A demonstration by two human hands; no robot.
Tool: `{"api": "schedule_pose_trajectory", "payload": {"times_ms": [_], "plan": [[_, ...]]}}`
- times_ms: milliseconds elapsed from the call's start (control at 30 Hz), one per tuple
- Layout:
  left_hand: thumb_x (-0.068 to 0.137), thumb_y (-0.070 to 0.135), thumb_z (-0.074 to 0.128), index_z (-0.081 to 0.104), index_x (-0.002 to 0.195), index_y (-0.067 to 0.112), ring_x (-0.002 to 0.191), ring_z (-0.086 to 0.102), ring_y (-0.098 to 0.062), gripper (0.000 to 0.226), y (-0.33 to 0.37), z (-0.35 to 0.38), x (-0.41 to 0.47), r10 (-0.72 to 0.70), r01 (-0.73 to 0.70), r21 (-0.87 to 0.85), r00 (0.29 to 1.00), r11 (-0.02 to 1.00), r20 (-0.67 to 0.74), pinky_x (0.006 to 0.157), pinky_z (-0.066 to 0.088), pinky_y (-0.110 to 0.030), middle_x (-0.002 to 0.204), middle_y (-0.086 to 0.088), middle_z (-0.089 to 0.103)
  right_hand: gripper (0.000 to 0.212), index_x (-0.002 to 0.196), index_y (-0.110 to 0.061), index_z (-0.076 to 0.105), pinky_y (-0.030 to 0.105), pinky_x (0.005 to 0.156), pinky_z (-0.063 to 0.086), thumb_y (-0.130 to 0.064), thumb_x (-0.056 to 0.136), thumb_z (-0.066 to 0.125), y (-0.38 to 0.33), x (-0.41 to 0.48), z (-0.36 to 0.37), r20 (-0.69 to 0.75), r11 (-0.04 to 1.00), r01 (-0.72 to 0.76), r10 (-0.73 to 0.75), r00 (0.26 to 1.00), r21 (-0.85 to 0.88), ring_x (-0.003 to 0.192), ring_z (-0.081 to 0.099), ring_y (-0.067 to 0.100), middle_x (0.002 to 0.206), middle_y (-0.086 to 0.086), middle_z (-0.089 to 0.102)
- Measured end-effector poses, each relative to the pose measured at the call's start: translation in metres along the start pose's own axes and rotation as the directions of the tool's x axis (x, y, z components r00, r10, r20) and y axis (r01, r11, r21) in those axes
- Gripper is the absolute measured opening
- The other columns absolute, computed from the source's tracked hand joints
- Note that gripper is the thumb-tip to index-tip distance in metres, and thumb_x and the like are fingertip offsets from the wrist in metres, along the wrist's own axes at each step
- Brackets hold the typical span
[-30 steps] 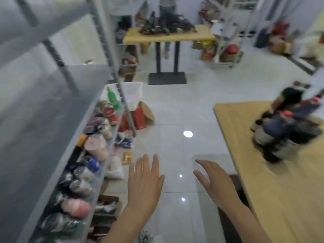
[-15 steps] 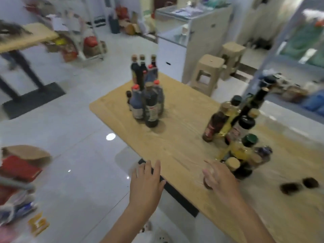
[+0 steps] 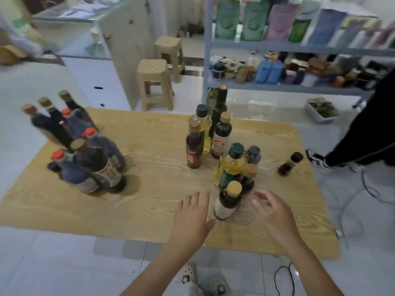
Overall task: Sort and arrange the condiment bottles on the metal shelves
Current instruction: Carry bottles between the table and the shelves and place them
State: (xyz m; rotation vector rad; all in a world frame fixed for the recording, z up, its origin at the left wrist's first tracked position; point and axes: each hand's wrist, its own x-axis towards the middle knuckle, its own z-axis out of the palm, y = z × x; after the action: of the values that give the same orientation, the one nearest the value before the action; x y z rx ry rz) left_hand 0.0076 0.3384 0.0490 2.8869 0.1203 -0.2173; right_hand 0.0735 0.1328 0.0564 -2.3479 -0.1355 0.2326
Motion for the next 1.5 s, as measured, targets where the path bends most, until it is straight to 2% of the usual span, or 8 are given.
{"api": "schedule_pose_trajectory", "payload": {"times_ms": [167,467,800,967,1067,1200,1300,1500], "plan": [[0.085,0.05,0.06,0.013,0.15,0.02,0.132,0.037,-0.023,0.086,0.013,0.012,0.027,0.108,-0.097,-0.179,0.993,0.979,0.054,0.104,0.036,-0.035,0.147,-0.001,0.035,0.053,0.132,-0.018,0.047,0.031,0.094,0.043,-0.025,0.084,0.068,0.0,0.025,0.008,-0.041,0.997,-0.076,0.076,0.996,-0.003,0.116,0.051,0.012,0.128,-0.005,0.054],[0.072,0.034,0.079,0.014,0.149,0.025,0.129,0.043,-0.018,0.102,0.032,0.037,0.054,0.019,0.026,-0.517,0.996,0.855,0.082,0.094,0.046,-0.035,0.145,0.003,0.038,0.069,0.125,-0.027,0.049,0.036,0.098,0.043,-0.023,0.065,0.082,0.012,0.075,0.028,0.127,0.996,-0.087,0.088,0.988,-0.014,0.118,0.052,0.018,0.126,-0.002,0.057],[0.067,0.028,0.079,0.043,0.121,0.032,0.104,0.059,-0.013,0.066,0.057,0.053,0.049,-0.302,0.18,-0.712,0.952,0.679,-0.048,0.082,0.051,-0.038,0.113,0.012,0.061,0.076,0.106,-0.039,0.041,0.031,0.077,0.048,-0.035,0.046,0.088,0.035,0.091,0.021,0.247,0.997,0.057,-0.07,0.966,0.059,0.095,0.059,0.012,0.099,-0.017,0.061],[0.065,0.01,0.082,0.046,0.104,0.04,0.092,0.056,-0.002,0.062,0.076,0.058,0.034,-0.537,0.225,-0.818,0.835,0.53,-0.118,0.07,0.042,-0.012,0.098,0.023,0.059,0.077,0.109,-0.035,0.046,0.028,0.082,0.047,-0.032,0.047,0.091,0.059,0.092,0.003,0.32,0.988,0.102,-0.133,0.938,0.113,0.098,0.054,0.007,0.104,-0.015,0.059],[0.06,0.01,0.086,0.053,0.108,0.025,0.095,0.057,-0.01,0.06,0.086,0.063,0.017,-0.699,0.239,-0.887,0.705,0.395,-0.122,0.076,0.046,-0.023,0.099,0.016,0.061,0.07,0.108,-0.027,0.052,0.026,0.081,0.048,-0.028,0.05,0.091,0.069,0.094,-0.007,0.373,0.982,0.079,-0.139,0.917,0.17,0.098,0.058,0.012,0.104,-0.009,0.061],[0.059,0.012,0.088,0.057,0.105,0.025,0.09,0.059,-0.003,0.057,0.096,0.06,-0.014,-0.848,0.182,-0.959,0.522,0.217,-0.093,0.076,0.048,-0.021,0.096,0.018,0.062,0.066,0.108,-0.023,0.056,0.023,0.077,0.051,-0.023,0.051,0.091,0.059,0.091,-0.016,0.478,0.963,0.088,-0.205,0.854,0.256,0.095,0.06,0.012,0.103,-0.006,0.063],[0.058,0.01,0.088,0.06,0.104,0.022,0.094,0.062,-0.01,0.056,0.096,0.049,-0.04,-0.9,0.132,-0.98,0.428,0.149,-0.08,0.083,0.052,-0.03,0.096,0.012,0.066,0.066,0.109,-0.022,0.058,0.011,0.067,0.043,-0.019,0.053,0.091,0.035,0.083,-0.018,0.557,0.942,0.15,-0.301,0.774,0.302,0.094,0.058,0.008,0.103,-0.007,0.063],[0.06,0.005,0.085,0.058,0.111,0.026,0.103,0.063,-0.014,0.061,0.091,-0.004,-0.098,-0.944,-0.058,-0.986,0.285,0.157,-0.167,0.088,0.053,-0.037,0.108,0.003,0.068,0.064,0.11,-0.025,0.054,0.022,0.08,0.041,-0.024,0.057,0.089,-0.036,0.056,-0.011,0.639,0.872,0.28,-0.485,0.596,0.401,0.099,0.052,0.009,0.103,-0.01,0.059]]}}
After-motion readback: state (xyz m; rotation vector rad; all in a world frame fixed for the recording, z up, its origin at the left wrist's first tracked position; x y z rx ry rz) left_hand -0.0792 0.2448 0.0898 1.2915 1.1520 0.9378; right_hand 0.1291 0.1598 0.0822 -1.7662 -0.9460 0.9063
